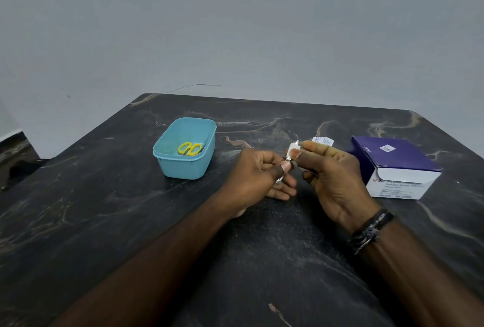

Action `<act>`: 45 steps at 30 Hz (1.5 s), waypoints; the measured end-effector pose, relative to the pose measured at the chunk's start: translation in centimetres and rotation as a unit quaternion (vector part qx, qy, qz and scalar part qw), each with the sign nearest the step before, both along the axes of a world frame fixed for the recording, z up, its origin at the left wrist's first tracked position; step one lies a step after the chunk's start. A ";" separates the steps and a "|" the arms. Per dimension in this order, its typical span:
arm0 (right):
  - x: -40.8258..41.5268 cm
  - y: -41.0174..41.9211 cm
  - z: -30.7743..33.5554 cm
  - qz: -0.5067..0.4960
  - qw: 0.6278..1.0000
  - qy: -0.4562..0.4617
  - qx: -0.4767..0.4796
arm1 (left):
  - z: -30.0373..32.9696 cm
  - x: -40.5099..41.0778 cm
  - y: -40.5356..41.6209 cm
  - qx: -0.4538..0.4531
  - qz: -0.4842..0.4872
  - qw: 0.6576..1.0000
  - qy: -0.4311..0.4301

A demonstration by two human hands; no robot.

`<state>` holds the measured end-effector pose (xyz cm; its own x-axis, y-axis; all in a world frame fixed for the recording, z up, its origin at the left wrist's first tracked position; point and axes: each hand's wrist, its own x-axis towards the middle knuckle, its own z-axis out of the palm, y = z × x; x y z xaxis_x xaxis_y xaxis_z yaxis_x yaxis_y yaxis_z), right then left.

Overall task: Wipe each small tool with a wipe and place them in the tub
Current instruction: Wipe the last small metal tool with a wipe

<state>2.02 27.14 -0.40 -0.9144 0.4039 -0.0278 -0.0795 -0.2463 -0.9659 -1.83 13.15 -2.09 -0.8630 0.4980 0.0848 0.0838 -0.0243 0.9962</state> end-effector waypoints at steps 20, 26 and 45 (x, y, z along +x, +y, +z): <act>-0.4 -0.2 -0.6 -0.004 0.999 0.009 0.038 | 0.5 0.2 -0.3 -0.017 0.001 1.000 -0.004; -0.5 0.6 -0.5 -0.042 0.999 0.017 -0.013 | 0.7 0.2 -0.3 -0.046 -0.010 0.999 0.012; 0.6 -0.7 0.5 0.096 0.995 -0.020 0.007 | 1.5 -0.7 -1.2 0.157 0.050 0.981 -0.103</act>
